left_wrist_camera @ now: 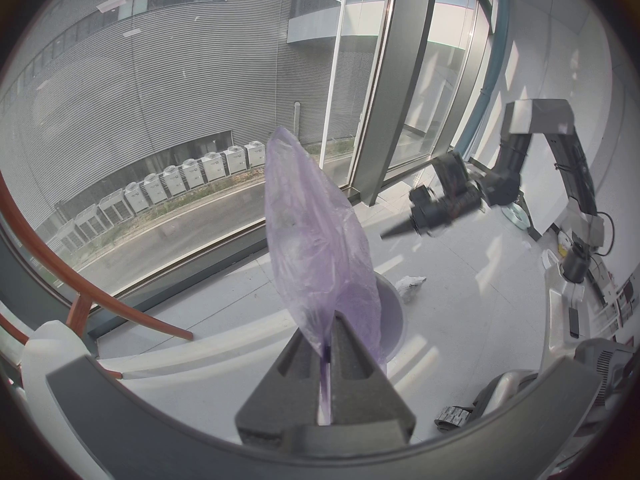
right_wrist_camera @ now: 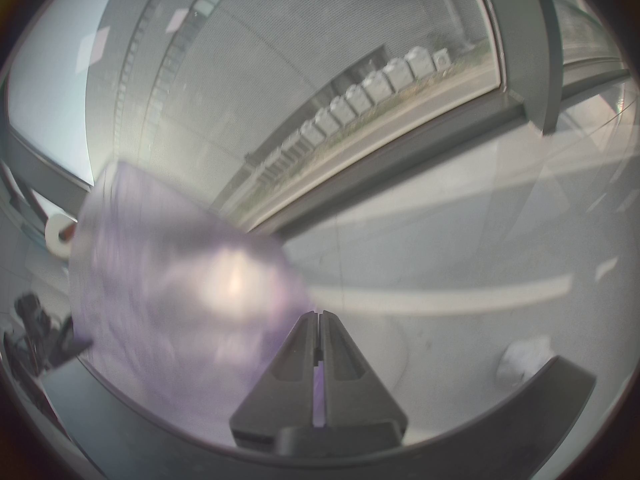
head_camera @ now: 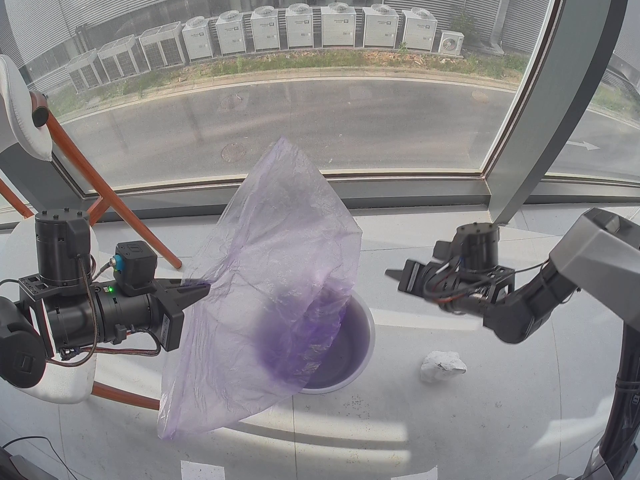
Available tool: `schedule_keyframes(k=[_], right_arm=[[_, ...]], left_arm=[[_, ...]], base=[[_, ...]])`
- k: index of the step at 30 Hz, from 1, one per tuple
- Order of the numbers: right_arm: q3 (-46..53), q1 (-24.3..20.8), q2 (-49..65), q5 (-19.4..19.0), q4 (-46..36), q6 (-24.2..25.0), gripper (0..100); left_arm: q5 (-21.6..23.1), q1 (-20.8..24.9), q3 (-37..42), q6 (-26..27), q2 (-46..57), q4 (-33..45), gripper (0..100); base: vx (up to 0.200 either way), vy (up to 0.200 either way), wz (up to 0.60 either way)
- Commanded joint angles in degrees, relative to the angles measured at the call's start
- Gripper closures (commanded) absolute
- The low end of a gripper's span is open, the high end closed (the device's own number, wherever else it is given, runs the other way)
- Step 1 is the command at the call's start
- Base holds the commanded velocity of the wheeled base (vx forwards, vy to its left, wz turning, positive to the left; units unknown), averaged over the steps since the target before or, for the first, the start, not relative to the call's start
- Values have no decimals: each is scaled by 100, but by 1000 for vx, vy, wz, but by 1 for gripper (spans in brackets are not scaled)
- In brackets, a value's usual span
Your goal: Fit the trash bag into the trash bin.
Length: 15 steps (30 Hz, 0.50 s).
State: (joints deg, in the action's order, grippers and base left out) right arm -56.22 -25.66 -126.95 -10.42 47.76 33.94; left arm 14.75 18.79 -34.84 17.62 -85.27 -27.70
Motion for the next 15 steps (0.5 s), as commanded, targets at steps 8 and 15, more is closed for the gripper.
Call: schedule_keyframes(k=[8,15], right_arm=[[-1822,782,-181,-179,14,51,100],[-1928,457,-233,-549,31,122,100]], left_arm=[[344,415,241,875,81,282,100],[344,661,302,1042,37,309,100]], base=[[0,0,0],[0,0,0]])
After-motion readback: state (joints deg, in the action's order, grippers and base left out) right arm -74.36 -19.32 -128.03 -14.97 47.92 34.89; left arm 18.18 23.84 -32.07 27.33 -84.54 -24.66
